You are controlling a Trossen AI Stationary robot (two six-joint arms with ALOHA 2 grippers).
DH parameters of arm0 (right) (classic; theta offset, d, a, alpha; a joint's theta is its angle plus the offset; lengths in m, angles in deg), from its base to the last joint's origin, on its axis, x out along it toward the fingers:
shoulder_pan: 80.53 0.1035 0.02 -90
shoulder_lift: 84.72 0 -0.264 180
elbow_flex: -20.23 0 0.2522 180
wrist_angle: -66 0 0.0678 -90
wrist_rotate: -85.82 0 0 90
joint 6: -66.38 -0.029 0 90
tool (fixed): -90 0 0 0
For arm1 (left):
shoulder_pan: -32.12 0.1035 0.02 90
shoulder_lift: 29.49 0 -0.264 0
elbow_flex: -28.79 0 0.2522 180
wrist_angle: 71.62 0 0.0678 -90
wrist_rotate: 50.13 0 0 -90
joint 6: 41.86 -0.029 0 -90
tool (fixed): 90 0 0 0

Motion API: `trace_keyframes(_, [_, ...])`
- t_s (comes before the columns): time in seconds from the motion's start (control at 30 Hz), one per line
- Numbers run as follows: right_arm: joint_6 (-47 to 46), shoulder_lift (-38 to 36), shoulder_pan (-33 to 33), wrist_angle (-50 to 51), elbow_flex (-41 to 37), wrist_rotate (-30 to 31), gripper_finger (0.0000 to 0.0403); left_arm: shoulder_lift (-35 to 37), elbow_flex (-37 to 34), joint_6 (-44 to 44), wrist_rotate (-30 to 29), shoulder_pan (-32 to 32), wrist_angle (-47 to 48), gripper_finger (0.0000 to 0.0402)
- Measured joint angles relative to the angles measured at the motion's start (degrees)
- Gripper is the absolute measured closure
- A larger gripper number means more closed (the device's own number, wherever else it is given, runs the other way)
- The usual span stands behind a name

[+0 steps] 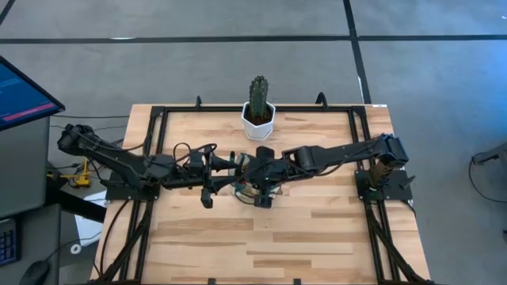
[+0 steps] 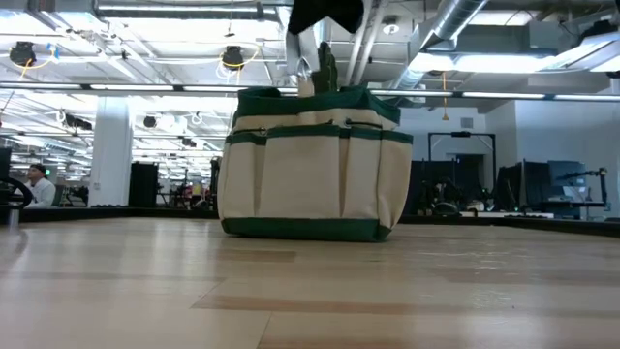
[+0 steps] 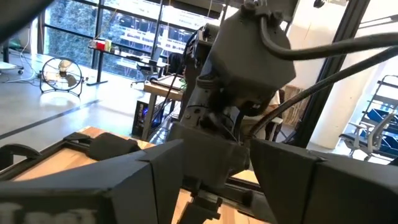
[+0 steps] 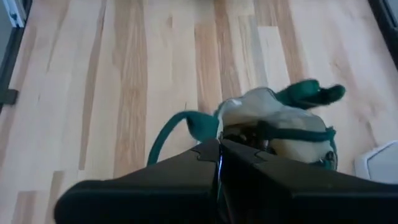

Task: Pick & Place Garden tools in Gardening bag
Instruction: Put the brown trowel into the gardening bag

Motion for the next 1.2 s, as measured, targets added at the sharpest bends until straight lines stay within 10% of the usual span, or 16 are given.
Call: trace_keyframes(1.2, [-1.11, 7.09, -0.62, -0.02, 0.09, 1.91, 0.0403, -0.04, -0.04, 0.16, 0.11, -0.49, 0.51, 0.0230])
